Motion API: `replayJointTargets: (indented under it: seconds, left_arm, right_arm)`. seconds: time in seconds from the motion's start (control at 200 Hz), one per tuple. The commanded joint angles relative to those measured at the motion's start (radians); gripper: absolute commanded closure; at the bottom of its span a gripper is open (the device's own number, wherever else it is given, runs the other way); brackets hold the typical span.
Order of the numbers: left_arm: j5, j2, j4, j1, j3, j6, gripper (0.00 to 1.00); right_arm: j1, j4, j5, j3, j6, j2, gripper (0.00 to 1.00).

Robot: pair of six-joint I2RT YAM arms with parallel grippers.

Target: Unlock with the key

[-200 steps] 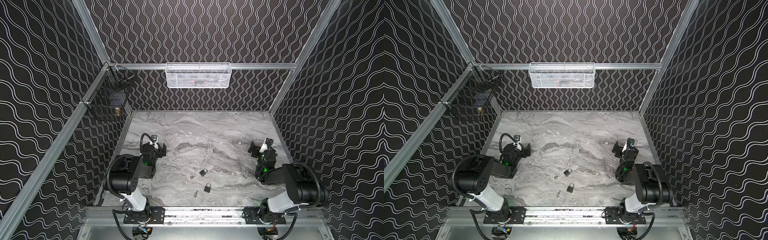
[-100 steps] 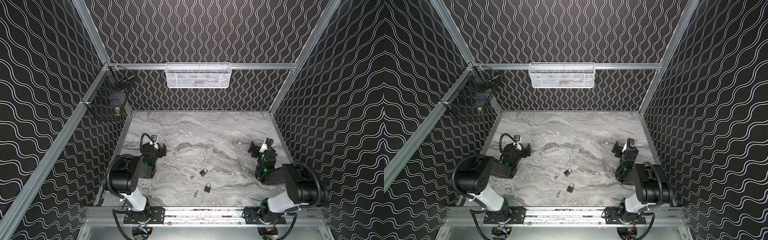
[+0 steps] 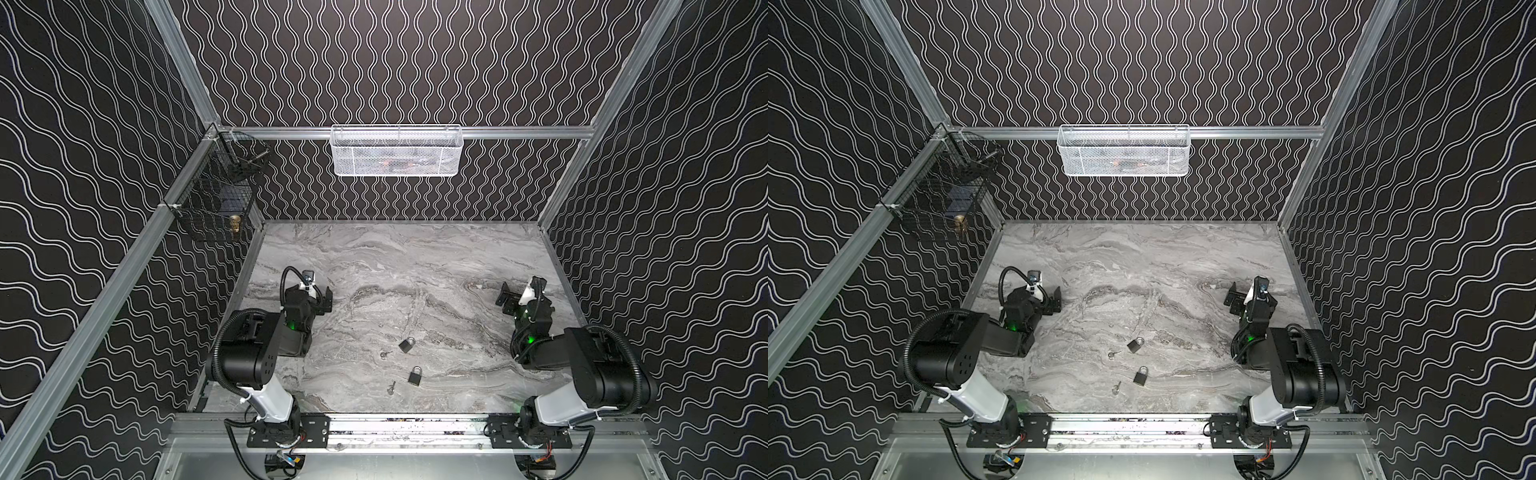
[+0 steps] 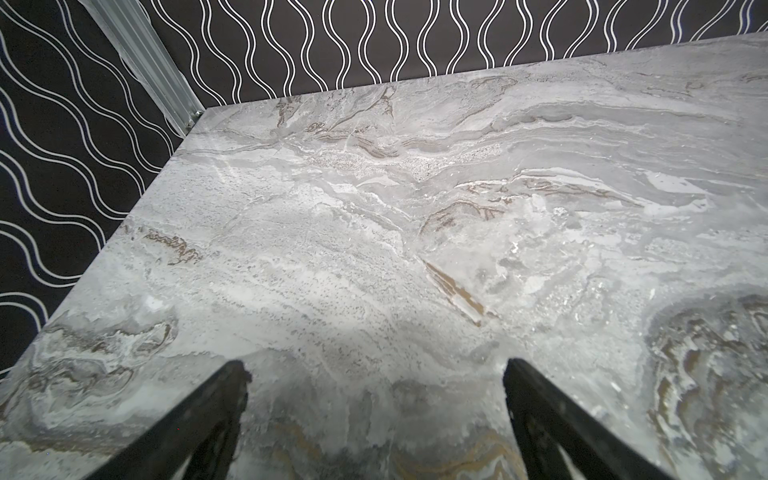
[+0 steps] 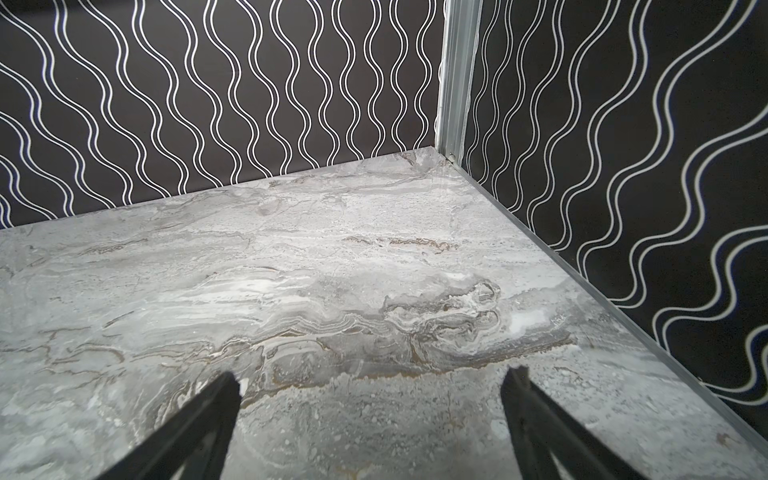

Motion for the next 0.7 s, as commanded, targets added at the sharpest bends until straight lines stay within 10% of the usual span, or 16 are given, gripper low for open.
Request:
replayJointTargets:
  seconds: [0.0,0.445,0.691]
  left_arm:
    - [0.01,-0.004,0.02,0.001,0.001,0.017,0.01]
    - [-0.01,-0.166,-0.116,0.001,0.006,0.01,0.01]
    - [-0.008,-0.363,-0.329,0.0,0.037,-0.09,0.01]
  right_arm:
    - [0.001,0.059,0.005,-0.002,-0.005,-0.003,0.01]
    - [0.002,0.061,0.029,-0.03,0.0,-0.072,0.01]
    - [-0.001,-0.297,0.042,0.056,0.075,-0.269,0.01]
